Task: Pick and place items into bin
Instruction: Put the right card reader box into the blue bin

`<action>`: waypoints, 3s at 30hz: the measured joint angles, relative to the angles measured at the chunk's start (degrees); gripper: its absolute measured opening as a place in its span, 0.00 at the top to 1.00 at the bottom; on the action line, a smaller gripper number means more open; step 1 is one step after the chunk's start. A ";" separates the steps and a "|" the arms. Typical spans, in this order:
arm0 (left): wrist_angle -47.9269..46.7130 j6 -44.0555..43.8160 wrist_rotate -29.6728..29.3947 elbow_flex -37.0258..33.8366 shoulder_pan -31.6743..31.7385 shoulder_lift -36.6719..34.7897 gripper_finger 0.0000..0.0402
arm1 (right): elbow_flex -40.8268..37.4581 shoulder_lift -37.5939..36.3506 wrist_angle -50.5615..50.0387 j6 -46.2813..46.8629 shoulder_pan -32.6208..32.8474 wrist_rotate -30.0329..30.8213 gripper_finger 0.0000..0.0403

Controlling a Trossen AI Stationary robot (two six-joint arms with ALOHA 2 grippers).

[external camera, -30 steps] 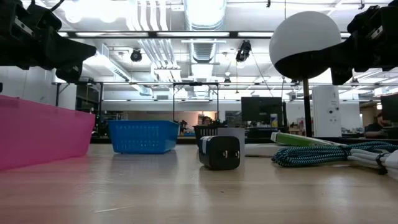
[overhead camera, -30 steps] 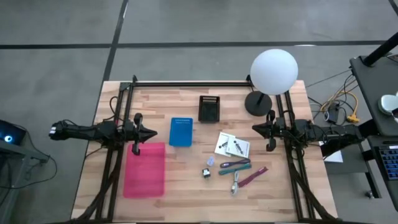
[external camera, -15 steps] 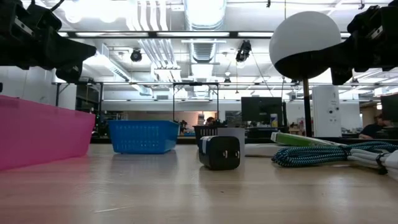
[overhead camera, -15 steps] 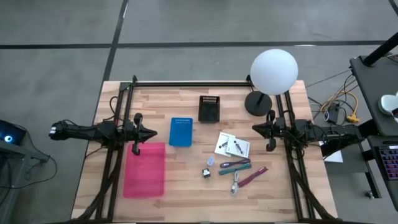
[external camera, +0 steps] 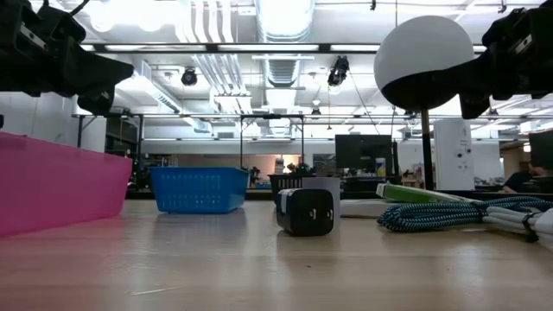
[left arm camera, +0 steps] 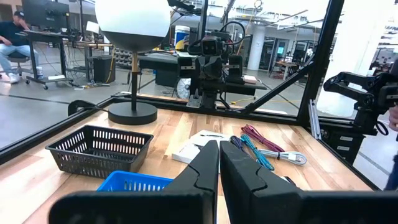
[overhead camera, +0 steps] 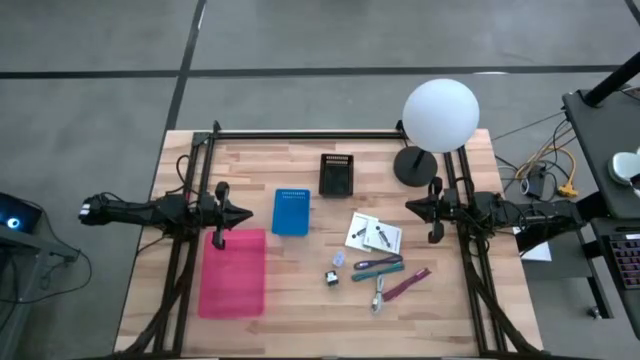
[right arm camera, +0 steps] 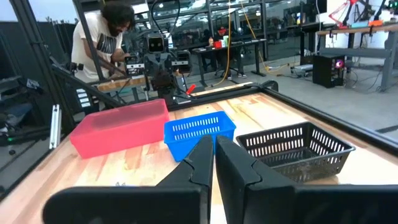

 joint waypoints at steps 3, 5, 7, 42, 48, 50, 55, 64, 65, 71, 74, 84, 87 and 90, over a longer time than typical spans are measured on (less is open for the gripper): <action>0.02 0.00 0.00 0.00 0.00 0.00 1.00 | -0.02 -0.01 0.03 1.39 0.00 0.00 0.98; 0.00 0.01 0.00 0.00 0.00 0.00 1.00 | 0.00 -0.01 0.03 1.39 0.00 -0.02 0.98; 0.01 -0.01 -0.01 0.00 0.00 0.00 1.00 | -0.01 -0.01 0.03 2.01 0.01 -0.01 0.98; 21.18 -24.04 -5.37 0.00 0.02 2.13 0.98 | -0.02 1.08 15.90 34.12 0.02 4.18 0.94; 24.19 -24.07 -6.98 0.80 0.02 6.36 0.79 | -0.02 3.54 19.15 34.14 0.03 3.95 0.81; 24.69 -24.07 -8.12 1.73 0.02 7.91 0.71 | 0.18 4.85 22.59 33.14 0.11 2.34 0.76; 29.41 -24.11 -9.19 1.95 0.02 10.69 0.57 | 6.45 9.66 23.23 27.09 0.13 -5.84 0.65; 33.44 -24.07 -11.43 1.95 0.02 11.54 0.55 | 26.58 23.79 -3.19 21.49 0.17 -14.93 0.62; 33.42 -24.07 -11.64 1.95 0.02 11.69 0.55 | 28.76 25.61 -7.52 21.60 0.17 -14.93 0.62; 33.38 -24.07 -11.61 1.95 0.02 11.79 0.55 | 38.24 34.26 -15.61 20.91 0.47 -16.35 0.63; 33.36 -24.04 -11.21 1.95 0.02 11.52 0.55 | 40.94 38.04 -15.72 21.04 1.59 -16.62 0.63; 32.98 -24.03 -10.24 1.95 0.02 11.79 0.54 | 44.79 50.20 -17.12 30.67 6.17 -16.57 0.66; 32.86 -24.03 -10.22 1.95 0.02 11.88 0.54 | 45.60 53.94 -17.27 32.21 7.22 -16.38 0.66; 32.91 -24.05 -10.22 1.95 0.02 12.22 0.54 | 47.29 57.56 -19.53 33.58 8.32 -16.24 0.66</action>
